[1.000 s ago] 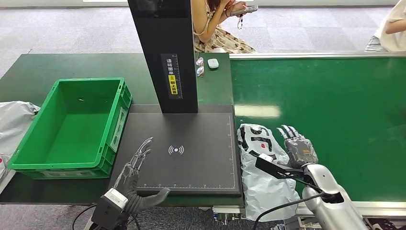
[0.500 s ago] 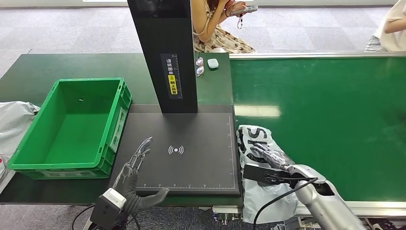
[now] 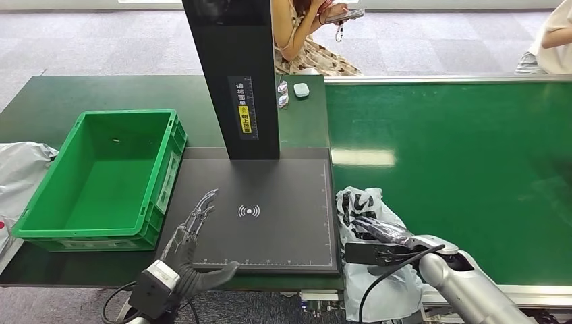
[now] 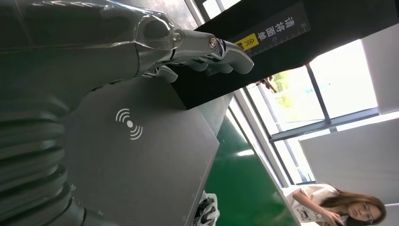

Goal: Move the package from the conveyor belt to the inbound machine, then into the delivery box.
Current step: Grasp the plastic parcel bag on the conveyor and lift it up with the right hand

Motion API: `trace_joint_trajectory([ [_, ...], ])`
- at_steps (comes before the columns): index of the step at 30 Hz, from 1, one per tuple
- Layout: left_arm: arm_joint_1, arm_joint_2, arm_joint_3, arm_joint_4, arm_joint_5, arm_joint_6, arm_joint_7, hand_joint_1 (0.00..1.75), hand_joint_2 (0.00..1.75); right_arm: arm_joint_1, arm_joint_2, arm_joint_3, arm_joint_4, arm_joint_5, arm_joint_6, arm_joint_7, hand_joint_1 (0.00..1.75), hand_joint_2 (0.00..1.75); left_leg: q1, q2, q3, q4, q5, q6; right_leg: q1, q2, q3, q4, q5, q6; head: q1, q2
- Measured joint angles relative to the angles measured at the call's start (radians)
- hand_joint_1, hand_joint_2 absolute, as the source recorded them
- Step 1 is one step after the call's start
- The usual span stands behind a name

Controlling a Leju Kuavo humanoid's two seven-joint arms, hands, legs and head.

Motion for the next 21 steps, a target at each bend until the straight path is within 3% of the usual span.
trace_joint_trajectory([
  [5, -0.022, 0.008, -0.012, 0.025, 0.016, -0.005, 0.0, 0.0, 1.75, 0.008, -0.035, 0.032, -0.019, 0.006, 0.023, 0.056, 0.0, 1.75, 0.0, -0.003, 0.005, 0.0, 0.0, 0.001, -0.001, -0.003, 0.004, -0.002, -0.002, 0.003, 0.0, 0.0],
  [7, -0.027, 0.011, -0.017, 0.033, 0.019, -0.005, 0.0, 0.0, 1.75, 0.02, -0.052, 0.039, -0.037, 0.01, 0.025, 0.079, 0.08, 1.75, 0.0, -0.006, 0.007, 0.0, -0.001, 0.001, -0.001, -0.005, 0.007, -0.002, -0.004, 0.006, 0.0, 0.0],
  [14, -0.032, 0.02, -0.029, 0.052, 0.026, -0.004, -0.001, 0.0, 1.75, 0.061, -0.099, 0.042, -0.093, 0.034, 0.026, 0.125, 0.02, 1.75, 0.0, -0.011, 0.012, 0.0, -0.002, 0.005, -0.002, -0.01, 0.017, -0.008, -0.005, 0.009, 0.0, 0.0],
  [16, -0.033, 0.022, -0.03, 0.056, 0.027, -0.003, -0.002, 0.0, 1.75, 0.069, -0.105, 0.042, -0.103, 0.039, 0.025, 0.131, 0.83, 1.75, 0.0, -0.011, 0.013, 0.0, -0.002, 0.006, -0.002, -0.01, 0.019, -0.01, -0.005, 0.009, 0.0, 0.0],
  [18, -0.033, 0.025, -0.031, 0.058, 0.027, -0.001, -0.005, 0.0, 1.75, 0.076, -0.109, 0.042, -0.111, 0.047, 0.024, 0.133, 0.81, 1.75, 0.0, -0.012, 0.014, 0.0, -0.002, 0.006, -0.002, -0.01, 0.02, -0.011, -0.005, 0.01, 0.0, 0.0],
  [19, -0.033, 0.026, -0.031, 0.058, 0.027, 0.001, -0.006, 0.0, 1.75, 0.079, -0.111, 0.042, -0.114, 0.052, 0.023, 0.133, 0.38, 1.75, 0.0, -0.012, 0.014, 0.0, -0.002, 0.006, -0.002, -0.01, 0.02, -0.011, -0.004, 0.01, 0.0, 0.0],
  [20, -0.033, 0.028, -0.032, 0.058, 0.028, 0.002, -0.006, 0.0, 1.75, 0.081, -0.112, 0.042, -0.116, 0.057, 0.023, 0.133, 0.44, 1.75, 0.0, -0.012, 0.014, 0.0, -0.002, 0.007, -0.002, -0.01, 0.021, -0.012, -0.004, 0.01, 0.0, 0.0],
  [21, -0.033, 0.029, -0.032, 0.058, 0.028, 0.004, -0.007, 0.0, 1.75, 0.082, -0.112, 0.042, -0.118, 0.061, 0.023, 0.133, 0.87, 1.75, 0.0, -0.012, 0.014, 0.0, -0.003, 0.007, -0.002, -0.01, 0.021, -0.012, -0.004, 0.011, 0.0, 0.0],
])
